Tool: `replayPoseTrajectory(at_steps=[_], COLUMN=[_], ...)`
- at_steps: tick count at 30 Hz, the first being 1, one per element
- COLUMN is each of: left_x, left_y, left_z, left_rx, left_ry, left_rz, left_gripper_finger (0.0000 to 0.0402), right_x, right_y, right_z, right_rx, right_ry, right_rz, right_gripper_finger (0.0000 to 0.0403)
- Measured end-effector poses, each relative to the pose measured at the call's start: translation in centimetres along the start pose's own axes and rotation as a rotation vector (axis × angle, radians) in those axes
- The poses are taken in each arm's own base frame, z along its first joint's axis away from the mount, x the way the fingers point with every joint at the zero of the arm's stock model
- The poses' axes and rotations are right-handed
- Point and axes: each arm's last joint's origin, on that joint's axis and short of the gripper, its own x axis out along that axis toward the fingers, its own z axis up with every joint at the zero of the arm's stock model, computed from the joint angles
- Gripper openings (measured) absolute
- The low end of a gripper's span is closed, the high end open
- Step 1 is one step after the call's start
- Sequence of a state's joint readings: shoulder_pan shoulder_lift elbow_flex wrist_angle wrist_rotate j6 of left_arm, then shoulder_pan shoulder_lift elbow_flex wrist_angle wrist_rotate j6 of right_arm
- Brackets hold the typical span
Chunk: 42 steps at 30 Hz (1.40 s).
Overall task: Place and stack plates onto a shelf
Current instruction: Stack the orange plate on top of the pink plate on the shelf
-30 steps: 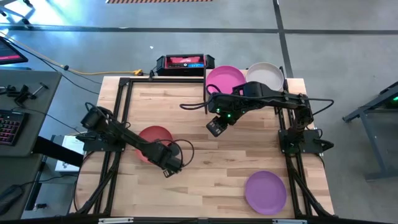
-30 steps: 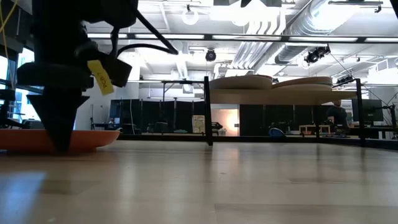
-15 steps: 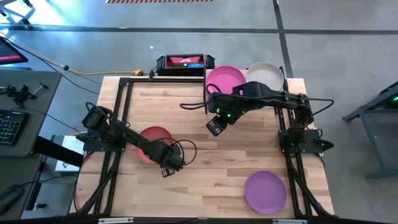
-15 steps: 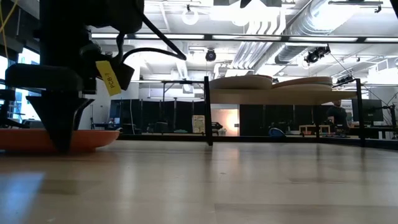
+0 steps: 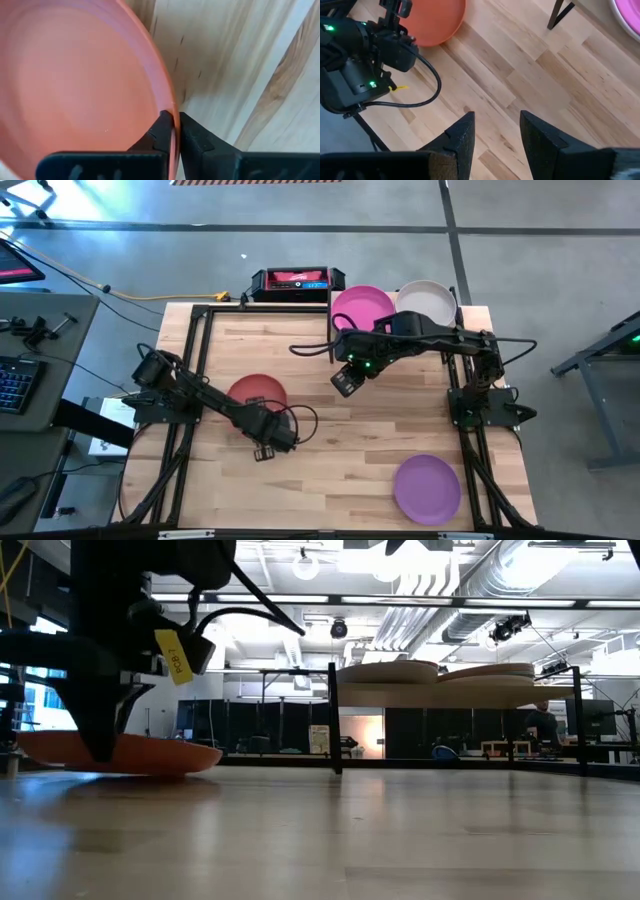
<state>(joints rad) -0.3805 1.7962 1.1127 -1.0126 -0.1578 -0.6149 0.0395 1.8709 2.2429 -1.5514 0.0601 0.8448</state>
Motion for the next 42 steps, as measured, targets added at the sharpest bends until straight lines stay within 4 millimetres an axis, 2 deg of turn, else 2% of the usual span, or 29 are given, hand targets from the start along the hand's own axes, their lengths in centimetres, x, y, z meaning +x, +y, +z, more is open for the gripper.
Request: replayPoseTrajectory(at_steps=[7, 16, 20, 29, 42], left_x=[-1.3, -3.6, -4.8, -7.7, -12.6], left_y=[0.0, 0.5, 0.8, 1.8, 4.1], left_z=[0.4, 0.7, 0.7, 0.5, 2.9], left_rx=[0.063, 0.136, 0.15, 0.208, 0.341], left_ry=[-0.007, -0.025, -0.042, -0.086, -0.293], left_rz=[0.021, 0.079, 0.081, 0.147, 0.335], left_gripper_finger=[0.0003, 0.0003, 0.0003, 0.0003, 0.0003], right_x=[-0.4, -4.3, -5.3, -5.6, -5.7], right_y=[-0.2, -1.9, -2.4, -2.7, -3.8], right_z=[0.0, -0.8, -1.1, -1.2, -0.1], right_rx=[-0.007, 0.036, 0.056, 0.047, 0.097], right_ry=[-0.032, -0.178, -0.215, -0.216, -0.356], right_rz=[-0.015, -0.018, -0.015, -0.027, -0.158], right_gripper_finger=[0.0134, 0.0134, 0.0134, 0.0134, 0.0134])
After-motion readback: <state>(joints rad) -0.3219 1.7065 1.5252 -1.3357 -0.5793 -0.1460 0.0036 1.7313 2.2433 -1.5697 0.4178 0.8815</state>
